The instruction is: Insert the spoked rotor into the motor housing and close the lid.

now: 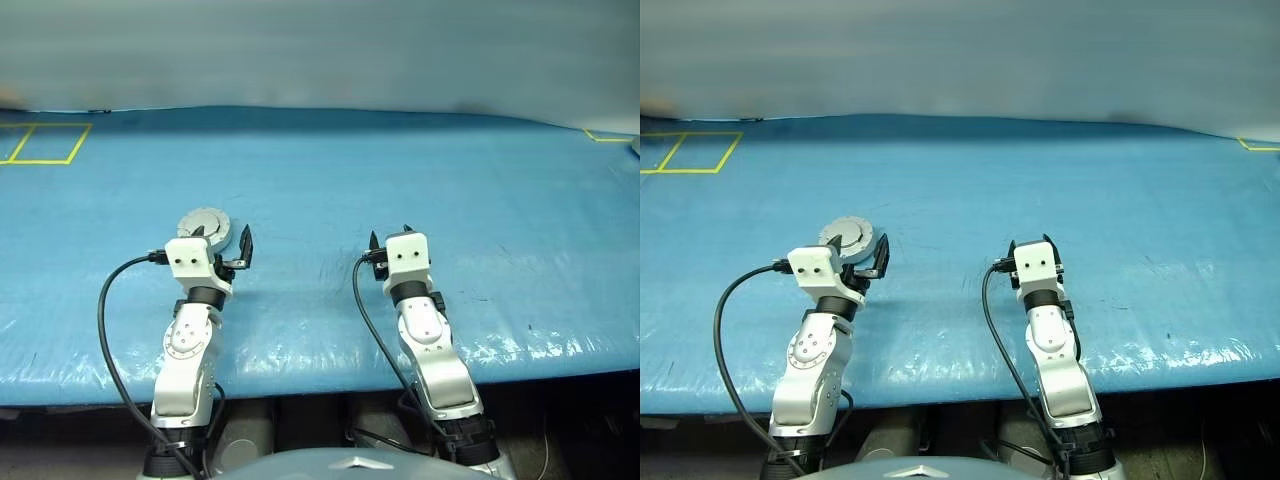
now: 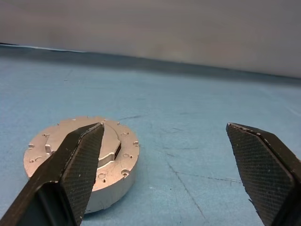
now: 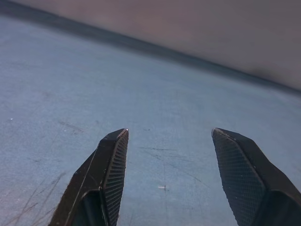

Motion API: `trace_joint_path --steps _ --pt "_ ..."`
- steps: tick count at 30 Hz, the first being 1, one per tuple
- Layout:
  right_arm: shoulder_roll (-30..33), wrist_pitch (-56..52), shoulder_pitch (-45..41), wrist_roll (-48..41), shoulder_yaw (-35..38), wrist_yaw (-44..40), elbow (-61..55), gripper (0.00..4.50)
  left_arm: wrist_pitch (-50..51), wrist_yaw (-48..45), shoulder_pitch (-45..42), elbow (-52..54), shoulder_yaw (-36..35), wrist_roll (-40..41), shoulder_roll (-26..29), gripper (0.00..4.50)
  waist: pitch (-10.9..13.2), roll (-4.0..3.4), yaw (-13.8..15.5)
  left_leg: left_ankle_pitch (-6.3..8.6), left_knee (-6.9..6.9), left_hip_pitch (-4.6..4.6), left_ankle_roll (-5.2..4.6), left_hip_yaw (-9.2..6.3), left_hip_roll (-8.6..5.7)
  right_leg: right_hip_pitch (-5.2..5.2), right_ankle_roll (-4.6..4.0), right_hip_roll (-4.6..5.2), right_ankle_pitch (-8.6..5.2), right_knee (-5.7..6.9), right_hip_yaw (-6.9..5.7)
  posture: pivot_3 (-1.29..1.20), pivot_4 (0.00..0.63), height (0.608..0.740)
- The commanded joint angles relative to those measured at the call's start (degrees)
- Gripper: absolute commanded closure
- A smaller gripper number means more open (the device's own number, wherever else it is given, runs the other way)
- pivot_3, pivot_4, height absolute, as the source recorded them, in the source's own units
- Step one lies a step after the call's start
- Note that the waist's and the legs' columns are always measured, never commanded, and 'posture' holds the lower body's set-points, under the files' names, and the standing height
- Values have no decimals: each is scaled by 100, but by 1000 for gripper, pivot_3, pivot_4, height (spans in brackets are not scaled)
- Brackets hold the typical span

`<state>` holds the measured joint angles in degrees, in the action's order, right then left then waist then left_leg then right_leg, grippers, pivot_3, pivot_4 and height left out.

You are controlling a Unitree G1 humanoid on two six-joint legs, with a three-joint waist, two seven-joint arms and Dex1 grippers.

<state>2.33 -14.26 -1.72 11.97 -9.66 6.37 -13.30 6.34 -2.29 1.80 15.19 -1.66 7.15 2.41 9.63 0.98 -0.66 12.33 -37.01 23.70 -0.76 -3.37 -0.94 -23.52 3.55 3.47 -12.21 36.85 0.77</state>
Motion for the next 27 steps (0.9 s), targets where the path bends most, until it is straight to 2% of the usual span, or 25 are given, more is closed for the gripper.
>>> trace_joint_path --steps 1,16,27 --pt "-70 209 -172 63 55 78 -24 1526 -168 84 -201 17 -84 -55 -30 61 0 0 0 0 -1 0 0 0 0 0 0 0 0 0 0 0 150 740" --pt "-311 279 -164 117 -48 84 42 1526 -98 211 -304 -2 -406 -31 64 61 0 0 -2 -1 -2 -1 0 0 0 2 0 -1 1 1 1 0 150 740" --pt "-352 260 -154 80 14 -27 60 1526 -156 242 -182 123 -276 -175 13 61 -1 -1 -2 -1 0 -1 0 0 0 1 -1 -2 2 2 0 0 150 740"
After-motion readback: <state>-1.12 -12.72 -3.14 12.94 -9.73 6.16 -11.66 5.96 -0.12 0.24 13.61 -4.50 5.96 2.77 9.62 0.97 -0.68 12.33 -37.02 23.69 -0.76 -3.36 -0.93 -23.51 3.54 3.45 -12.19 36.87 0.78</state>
